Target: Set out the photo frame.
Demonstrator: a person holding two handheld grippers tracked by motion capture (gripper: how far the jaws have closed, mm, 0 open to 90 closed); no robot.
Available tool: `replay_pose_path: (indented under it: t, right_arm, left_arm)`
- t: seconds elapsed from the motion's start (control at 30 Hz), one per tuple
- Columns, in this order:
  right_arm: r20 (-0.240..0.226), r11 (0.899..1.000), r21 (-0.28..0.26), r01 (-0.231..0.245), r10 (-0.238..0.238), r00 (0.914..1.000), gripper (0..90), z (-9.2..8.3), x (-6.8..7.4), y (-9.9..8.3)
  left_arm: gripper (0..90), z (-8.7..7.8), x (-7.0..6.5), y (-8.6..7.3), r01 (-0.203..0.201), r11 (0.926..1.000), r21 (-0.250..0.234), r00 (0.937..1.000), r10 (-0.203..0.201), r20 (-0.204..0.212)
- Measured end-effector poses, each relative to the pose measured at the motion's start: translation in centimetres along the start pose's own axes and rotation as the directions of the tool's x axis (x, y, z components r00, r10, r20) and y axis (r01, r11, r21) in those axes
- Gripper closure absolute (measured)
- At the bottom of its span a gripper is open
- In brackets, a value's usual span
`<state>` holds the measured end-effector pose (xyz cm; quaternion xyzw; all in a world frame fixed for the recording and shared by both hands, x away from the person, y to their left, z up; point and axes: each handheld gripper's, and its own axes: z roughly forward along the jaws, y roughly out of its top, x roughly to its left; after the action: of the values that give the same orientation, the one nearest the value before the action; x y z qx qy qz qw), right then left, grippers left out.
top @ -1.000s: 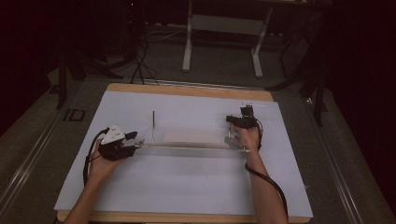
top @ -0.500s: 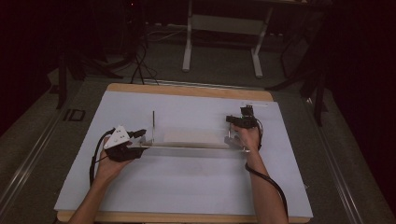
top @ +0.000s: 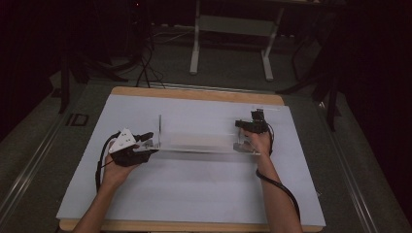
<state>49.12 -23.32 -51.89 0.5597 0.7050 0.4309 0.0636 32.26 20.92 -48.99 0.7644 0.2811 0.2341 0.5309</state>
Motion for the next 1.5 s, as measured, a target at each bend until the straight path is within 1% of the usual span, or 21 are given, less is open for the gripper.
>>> replay_pose_path:
  t: [0.07, 0.1, 0.17, 0.2, 0.27, 0.3, 0.33, 0.37, 0.47, 0.5, 0.53, 0.57, 0.6, 0.63, 0.73, 0.87, 0.97, 1.07, 1.23, 1.27, 1.5]
  right_arm:
    - [0.012, 1.0, 0.007, 0.015, -0.015, 0.9998, 81.3, -0.1, 0.1, 0.1]
    - [0.02, 1.0, 0.011, 0.025, -0.025, 0.9995, 78.5, -0.1, 0.1, 0.1]
    - [0.033, 1.0, 0.012, 0.026, -0.026, 0.9991, 73.2, -0.3, 0.0, 0.2]
    - [0.039, 0.999, 0.01, 0.036, -0.036, 0.9986, 71.5, -0.4, 0.0, 0.2]
    - [0.048, 0.999, 0.013, 0.051, -0.051, 0.9975, 67.2, -0.8, 0.0, 0.2]
    - [0.048, 0.999, 0.013, 0.051, -0.051, 0.9975, 67.2, -0.8, 0.0, 0.2]
    - [0.056, 0.997, 0.013, 0.076, -0.077, 0.9955, 64.3, -1.2, 0.0, 0.1]
    - [0.056, 0.997, 0.013, 0.076, -0.077, 0.9955, 64.3, -1.2, 0.0, 0.1]
    - [0.057, 0.994, 0.002, 0.114, -0.114, 0.9919, 60.5, -2.2, 0.1, 0.0]
    - [0.057, 0.994, 0.002, 0.114, -0.114, 0.9919, 60.5, -2.2, 0.1, 0.0]
    - [0.05, 0.992, -0.001, 0.13, -0.129, 0.9903, 59.7, -2.8, 0.3, 0.0]
    - [0.05, 0.992, -0.001, 0.13, -0.129, 0.9903, 59.7, -2.8, 0.3, 0.0]
    - [0.052, 0.99, -0.002, 0.142, -0.142, 0.9885, 59.7, -3.0, 0.4, 0.1]
    - [0.05, 0.986, -0.01, 0.167, -0.166, 0.9849, 58.5, -3.6, 0.6, 0.1]
    - [0.038, 0.983, -0.025, 0.184, -0.183, 0.9823, 58.2, -4.5, 0.9, 0.2]
    - [0.039, 0.975, -0.036, 0.219, -0.218, 0.9752, 59.6, -5.5, 1.3, 0.2]
    - [0.034, 0.972, -0.039, 0.232, -0.231, 0.9724, 59.7, -6.0, 1.5, 0.2]
    - [0.03, 0.965, -0.037, 0.261, -0.26, 0.9653, 59.5, -6.8, 1.9, 0.2]
    - [0.019, 0.962, -0.035, 0.27, -0.27, 0.9628, 58.9, -7.2, 2.0, 0.2]
    - [0.015, 0.961, -0.032, 0.276, -0.276, 0.9611, 58.1, -7.6, 2.0, 0.2]
    - [-0.004, 0.95, -0.022, 0.311, -0.311, 0.9504, 54.6, -8.3, 2.4, -0.1]
  left_arm:
    - [46.2, 0.0, 0.1, 0.1, 0.003, 1.0, 0.004, 1.0, -0.003, 0.003]
    - [46.2, 0.0, 0.1, 0.1, 0.003, 1.0, 0.004, 1.0, -0.003, 0.003]
    - [46.3, 0.0, 0.1, 0.1, 0.003, 1.0, 0.008, 1.0, -0.003, 0.006]
    - [46.7, 0.0, 0.1, 0.2, -0.001, 0.9998, 0.021, 1.0, 0.001, 0.007]
    - [47.0, 0.0, 0.2, 0.3, 0.0, 0.9998, 0.021, 1.0, 0.0, 0.006]
    - [47.0, 0.0, 0.2, 0.3, 0.0, 0.9998, 0.021, 1.0, 0.0, 0.006]
    - [47.1, 0.0, 0.2, 0.4, 0.004, 0.9998, 0.018, 1.0, -0.004, 0.005]
    - [47.1, 0.0, 0.2, 0.4, 0.004, 0.9998, 0.018, 1.0, -0.004, 0.005]
    - [47.2, 0.1, 0.4, 0.6, 0.012, 0.9999, 0.012, 0.9999, -0.012, 0.003]
    - [47.3, 0.1, 0.4, 0.6, 0.012, 0.9999, 0.012, 0.9999, -0.012, 0.003]
    - [47.3, 0.1, 0.5, 0.6, 0.014, 0.9999, 0.008, 0.9999, -0.014, 0.001]
    - [47.3, 0.1, 0.5, 0.6, 0.014, 0.9999, 0.008, 0.9999, -0.014, 0.001]
    - [47.3, 0.1, 0.5, 0.6, 0.014, 0.9999, 0.008, 0.9999, -0.014, 0.001]
    - [47.4, 0.2, 0.6, 0.7, 0.021, 0.9998, 0.003, 0.9998, -0.021, -0.001]
    - [47.5, 0.2, 0.7, 0.8, 0.027, 0.9996, -0.001, 0.9996, -0.027, -0.003]
    - [47.5, 0.3, 0.8, 1.0, 0.036, 0.9993, -0.01, 0.9993, -0.036, -0.007]
    - [47.5, 0.4, 0.9, 1.1, 0.044, 0.9989, -0.014, 0.999, -0.044, -0.01]
    - [47.5, 0.5, 1.1, 1.3, 0.053, 0.9984, -0.021, 0.9984, -0.053, -0.016]
    - [47.5, 0.6, 1.3, 1.5, 0.064, 0.9976, -0.028, 0.9977, -0.064, -0.021]
    - [47.6, 0.6, 1.3, 1.5, 0.066, 0.9973, -0.031, 0.9975, -0.067, -0.023]
    - [47.6, 0.8, 1.5, 1.7, 0.076, 0.9965, -0.035, 0.9967, -0.077, -0.027]
